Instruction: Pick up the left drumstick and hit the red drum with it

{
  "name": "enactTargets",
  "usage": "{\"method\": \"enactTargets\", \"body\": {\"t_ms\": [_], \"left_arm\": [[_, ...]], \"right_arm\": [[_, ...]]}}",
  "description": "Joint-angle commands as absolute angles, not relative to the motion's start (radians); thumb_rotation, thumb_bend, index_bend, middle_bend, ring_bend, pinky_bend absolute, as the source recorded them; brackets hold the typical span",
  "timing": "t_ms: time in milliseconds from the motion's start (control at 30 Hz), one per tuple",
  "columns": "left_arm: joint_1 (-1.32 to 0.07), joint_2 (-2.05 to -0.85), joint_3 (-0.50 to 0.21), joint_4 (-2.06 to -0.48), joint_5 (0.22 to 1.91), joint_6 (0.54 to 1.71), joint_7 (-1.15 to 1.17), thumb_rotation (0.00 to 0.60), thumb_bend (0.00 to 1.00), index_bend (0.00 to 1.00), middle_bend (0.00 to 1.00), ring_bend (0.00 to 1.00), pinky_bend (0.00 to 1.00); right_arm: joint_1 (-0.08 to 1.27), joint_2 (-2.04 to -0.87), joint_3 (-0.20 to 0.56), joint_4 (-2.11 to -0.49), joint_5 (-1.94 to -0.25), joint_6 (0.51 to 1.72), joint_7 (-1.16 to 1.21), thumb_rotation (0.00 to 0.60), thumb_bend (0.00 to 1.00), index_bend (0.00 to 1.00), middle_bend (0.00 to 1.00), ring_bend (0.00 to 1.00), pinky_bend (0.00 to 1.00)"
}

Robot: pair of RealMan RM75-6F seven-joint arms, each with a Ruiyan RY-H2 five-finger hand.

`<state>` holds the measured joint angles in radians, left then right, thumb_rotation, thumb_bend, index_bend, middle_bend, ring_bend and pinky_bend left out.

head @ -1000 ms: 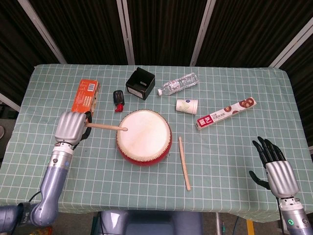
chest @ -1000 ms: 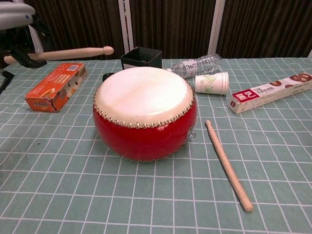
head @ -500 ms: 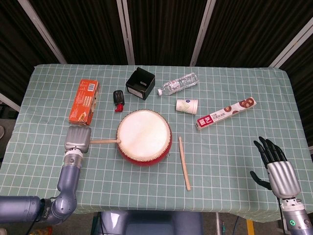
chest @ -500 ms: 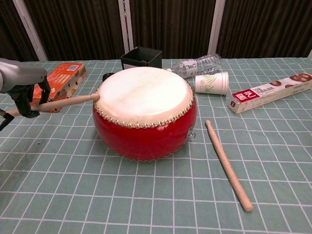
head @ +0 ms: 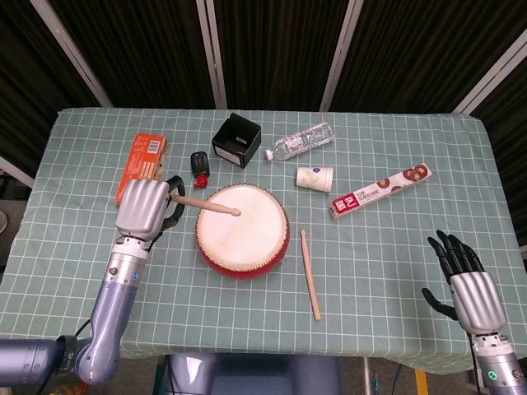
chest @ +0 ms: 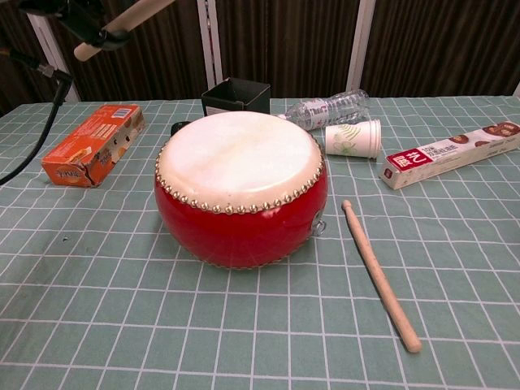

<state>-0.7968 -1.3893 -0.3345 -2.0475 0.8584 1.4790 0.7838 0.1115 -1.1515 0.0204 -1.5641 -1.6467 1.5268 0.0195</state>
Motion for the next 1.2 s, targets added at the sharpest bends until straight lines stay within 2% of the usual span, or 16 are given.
{"method": "enactTargets", "body": {"t_ms": [33, 267, 400, 500, 700, 867, 967, 1200], "left_arm": [[-0.825, -1.443, -0.336, -1.964, 0.776, 1.456, 0.83, 0.6, 0.59, 0.75, 1.0, 1.0, 0.94], [-0.874, -1.514, -0.276, -1.866, 0.504, 1.406, 1.03, 0.6, 0.59, 0.75, 1.0, 1.0, 0.94], [-0.898, -1.501, -0.25, -1.895, 0.339, 1.397, 1.149, 0.6, 0.6, 0.76, 1.0, 1.0, 0.94], [-0.906, -1.48, -0.255, -1.927, 0.306, 1.405, 1.167, 0.6, 0.6, 0.76, 1.0, 1.0, 0.94], [-0.89, -1.437, -0.277, -1.983, 0.352, 1.421, 1.101, 0.6, 0.6, 0.76, 1.0, 1.0, 0.94], [-0.837, -1.38, -0.298, -2.085, 0.524, 1.447, 0.946, 0.6, 0.6, 0.76, 1.0, 1.0, 0.94], [-0.808, -1.344, -0.267, -2.138, 0.62, 1.459, 0.909, 0.6, 0.6, 0.76, 1.0, 1.0, 0.94], [-0.728, -1.255, -0.112, -2.189, 0.815, 1.442, 0.866, 0.6, 0.59, 0.75, 1.0, 1.0, 0.94]], "right_arm": [[0.112, -1.15, 0.021, -1.565, -1.645, 1.526, 0.021, 0.6, 0.29, 0.0, 0.0, 0.0, 0.14], [0.111, -1.148, 0.021, -1.564, -1.643, 1.525, 0.032, 0.6, 0.29, 0.0, 0.0, 0.0, 0.14], [0.109, -1.147, 0.021, -1.567, -1.642, 1.527, 0.031, 0.6, 0.29, 0.0, 0.0, 0.0, 0.14], [0.109, -1.146, 0.021, -1.569, -1.64, 1.527, 0.03, 0.6, 0.29, 0.0, 0.0, 0.0, 0.14], [0.105, -1.146, 0.02, -1.57, -1.64, 1.53, 0.025, 0.6, 0.29, 0.0, 0.0, 0.0, 0.14], [0.102, -1.147, 0.021, -1.569, -1.636, 1.532, 0.021, 0.6, 0.29, 0.0, 0.0, 0.0, 0.14], [0.101, -1.145, 0.02, -1.57, -1.636, 1.532, 0.019, 0.6, 0.29, 0.0, 0.0, 0.0, 0.14], [0.099, -1.145, 0.02, -1.571, -1.633, 1.53, 0.015, 0.6, 0.29, 0.0, 0.0, 0.0, 0.14]]}}
